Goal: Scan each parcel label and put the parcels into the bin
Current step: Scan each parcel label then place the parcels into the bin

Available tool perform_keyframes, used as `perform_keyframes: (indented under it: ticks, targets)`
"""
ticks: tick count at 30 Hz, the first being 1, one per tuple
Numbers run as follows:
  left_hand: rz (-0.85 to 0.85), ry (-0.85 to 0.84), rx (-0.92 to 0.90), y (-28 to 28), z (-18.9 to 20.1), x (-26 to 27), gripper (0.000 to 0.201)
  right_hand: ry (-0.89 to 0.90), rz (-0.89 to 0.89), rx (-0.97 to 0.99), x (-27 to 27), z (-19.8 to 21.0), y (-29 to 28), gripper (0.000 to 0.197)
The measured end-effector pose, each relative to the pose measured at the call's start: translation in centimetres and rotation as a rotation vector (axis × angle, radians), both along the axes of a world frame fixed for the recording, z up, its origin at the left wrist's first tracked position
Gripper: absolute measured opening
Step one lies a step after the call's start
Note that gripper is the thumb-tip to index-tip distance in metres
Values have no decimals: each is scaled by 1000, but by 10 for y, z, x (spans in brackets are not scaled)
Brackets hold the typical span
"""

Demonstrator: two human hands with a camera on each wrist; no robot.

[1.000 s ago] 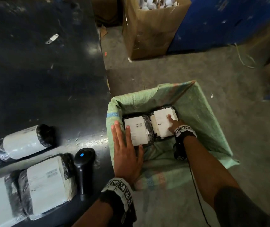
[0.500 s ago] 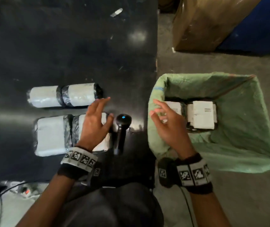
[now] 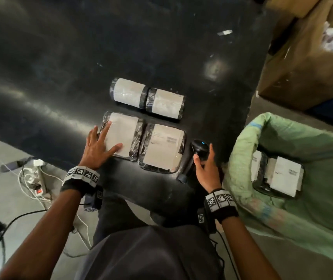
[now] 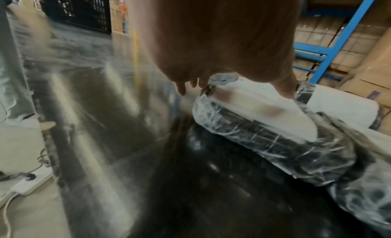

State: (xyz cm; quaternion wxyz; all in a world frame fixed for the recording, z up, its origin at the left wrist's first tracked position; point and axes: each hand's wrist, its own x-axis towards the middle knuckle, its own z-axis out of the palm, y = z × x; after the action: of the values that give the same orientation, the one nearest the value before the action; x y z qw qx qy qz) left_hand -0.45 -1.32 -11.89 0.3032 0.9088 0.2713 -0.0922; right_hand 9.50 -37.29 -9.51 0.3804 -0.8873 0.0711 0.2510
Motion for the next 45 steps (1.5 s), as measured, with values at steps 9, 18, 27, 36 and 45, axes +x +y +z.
perform_keyframes:
  ticks: [9,18,27,36,45]
  targets:
    - [19,-88,-166,3,-8,-4,91,72,-288,320,16,-125,-17,67]
    - [183,-145,-208,-15,18,2,98,130,-456,500,7,0,32,59]
    - [220,-178,-111,-21,43,7,84,135,-402,395,19,0,25,57]
    - [134,-491,21,-43,77,7,65,63,-328,555,18,87,32,49]
    - [201,-759,1,-87,117,51,65,15,-188,903,14,179,53,55]
